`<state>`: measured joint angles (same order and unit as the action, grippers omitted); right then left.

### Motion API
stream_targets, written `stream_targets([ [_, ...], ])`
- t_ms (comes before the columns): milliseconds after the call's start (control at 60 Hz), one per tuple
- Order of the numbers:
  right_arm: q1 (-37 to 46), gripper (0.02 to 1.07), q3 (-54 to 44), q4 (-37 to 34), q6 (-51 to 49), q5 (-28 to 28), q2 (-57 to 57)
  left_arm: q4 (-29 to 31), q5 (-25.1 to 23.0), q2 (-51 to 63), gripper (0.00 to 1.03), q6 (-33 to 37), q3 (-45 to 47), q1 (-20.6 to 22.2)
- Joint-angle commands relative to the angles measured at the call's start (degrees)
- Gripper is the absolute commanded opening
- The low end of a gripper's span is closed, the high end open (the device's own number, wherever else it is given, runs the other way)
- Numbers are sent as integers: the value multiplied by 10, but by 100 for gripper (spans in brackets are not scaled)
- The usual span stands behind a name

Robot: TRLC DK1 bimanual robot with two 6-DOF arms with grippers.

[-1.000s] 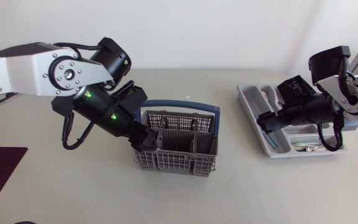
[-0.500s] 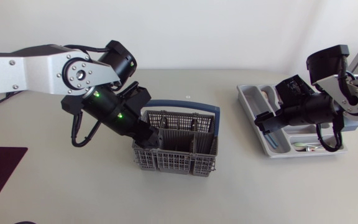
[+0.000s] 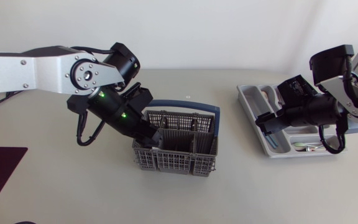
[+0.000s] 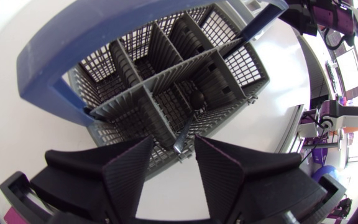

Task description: Sort the cutlery from the basket into the organizer compartments.

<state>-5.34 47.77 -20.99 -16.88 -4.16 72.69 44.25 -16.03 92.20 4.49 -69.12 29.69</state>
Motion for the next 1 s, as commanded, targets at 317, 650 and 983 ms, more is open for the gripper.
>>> stream_targets([
  [317,-65,97,-24,-43,6,3,-79,0,-1,21,33,-11,-16,9],
  [650,-179,98,-17,-126,-17,-79,-136,0,-1,21,30,-11,-15,12],
  [983,-271,98,-15,-138,-12,-92,-127,0,-1,21,27,-11,-15,12],
])
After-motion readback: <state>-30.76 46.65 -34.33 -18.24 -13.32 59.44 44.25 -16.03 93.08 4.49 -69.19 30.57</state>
